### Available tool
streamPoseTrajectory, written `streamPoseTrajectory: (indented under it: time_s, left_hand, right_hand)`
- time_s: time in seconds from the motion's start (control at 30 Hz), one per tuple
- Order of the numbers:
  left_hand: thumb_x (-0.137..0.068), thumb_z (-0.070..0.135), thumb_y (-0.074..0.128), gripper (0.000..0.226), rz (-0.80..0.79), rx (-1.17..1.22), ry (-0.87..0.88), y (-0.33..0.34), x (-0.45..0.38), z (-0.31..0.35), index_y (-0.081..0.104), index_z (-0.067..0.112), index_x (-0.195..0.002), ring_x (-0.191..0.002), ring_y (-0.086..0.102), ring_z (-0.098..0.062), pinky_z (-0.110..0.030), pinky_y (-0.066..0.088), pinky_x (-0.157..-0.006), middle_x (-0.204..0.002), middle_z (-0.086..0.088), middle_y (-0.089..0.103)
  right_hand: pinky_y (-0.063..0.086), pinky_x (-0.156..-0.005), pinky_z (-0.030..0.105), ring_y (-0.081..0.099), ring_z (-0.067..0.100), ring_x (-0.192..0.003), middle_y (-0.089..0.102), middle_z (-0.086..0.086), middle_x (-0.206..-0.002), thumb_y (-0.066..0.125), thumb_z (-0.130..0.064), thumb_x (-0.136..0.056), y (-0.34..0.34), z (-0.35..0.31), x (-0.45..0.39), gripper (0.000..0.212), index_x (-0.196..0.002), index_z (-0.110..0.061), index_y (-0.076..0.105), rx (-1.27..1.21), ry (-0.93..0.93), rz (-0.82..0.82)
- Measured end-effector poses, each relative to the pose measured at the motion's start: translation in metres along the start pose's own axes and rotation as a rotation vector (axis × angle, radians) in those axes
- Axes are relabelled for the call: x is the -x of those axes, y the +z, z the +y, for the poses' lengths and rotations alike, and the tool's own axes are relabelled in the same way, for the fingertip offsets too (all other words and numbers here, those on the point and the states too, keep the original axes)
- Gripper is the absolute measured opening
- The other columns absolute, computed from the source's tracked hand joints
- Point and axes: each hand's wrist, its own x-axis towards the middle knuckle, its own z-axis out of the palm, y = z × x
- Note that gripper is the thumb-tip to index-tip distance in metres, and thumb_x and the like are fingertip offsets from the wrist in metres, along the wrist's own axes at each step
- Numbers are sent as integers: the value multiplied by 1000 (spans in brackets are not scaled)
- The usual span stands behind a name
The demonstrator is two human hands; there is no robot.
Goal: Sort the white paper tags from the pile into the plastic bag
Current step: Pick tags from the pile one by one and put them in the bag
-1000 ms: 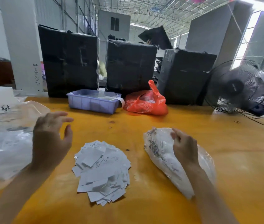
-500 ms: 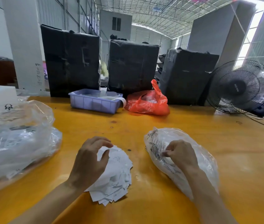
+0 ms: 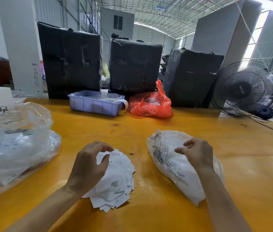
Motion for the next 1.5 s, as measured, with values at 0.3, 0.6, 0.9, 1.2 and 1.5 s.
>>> streamPoseTrajectory:
  time_s: [0.3,0.6,0.9,1.2,1.5]
  left_hand:
    - [-75,-10,70,23,-25,12,-31,0,1,0,71,9,-89,-82,62,-14,-12,40,-71,-89,0,70]
    - [-76,-8,70,22,-40,15,-24,1,2,0,71,8,-90,-83,61,-14,-22,45,-73,-90,-1,70]
    - [-78,-6,69,22,-36,35,-46,3,2,-1,71,12,-91,-83,61,-9,-8,40,-72,-89,5,68]
    - [-72,67,65,59,-342,725,-564,-3,-6,14,68,15,-98,-85,70,-16,-28,56,-75,-92,0,74]
    - [-75,20,74,15,-317,762,-675,-7,-5,8,73,5,-76,-55,65,-12,-18,50,-52,-68,-10,72]
  right_hand:
    - [48,-92,38,61,32,-104,67,21,-108,51,12,-83,1,-11,5,40,-121,0,60,175,-153,-83]
    - [43,-65,29,65,29,-91,69,17,-100,83,-14,-71,-8,-13,11,42,-103,3,63,433,66,-168]
    - [59,-73,35,66,23,-76,68,10,-82,46,16,-87,4,-34,14,31,-115,7,57,-369,-150,122]
    - [53,-61,19,71,15,-74,75,6,-81,68,-1,-80,46,-74,64,21,-99,-8,62,-949,76,-607]
    - [53,-60,18,70,14,-69,75,6,-78,73,-12,-71,53,-81,77,28,-96,-6,63,-963,101,-685]
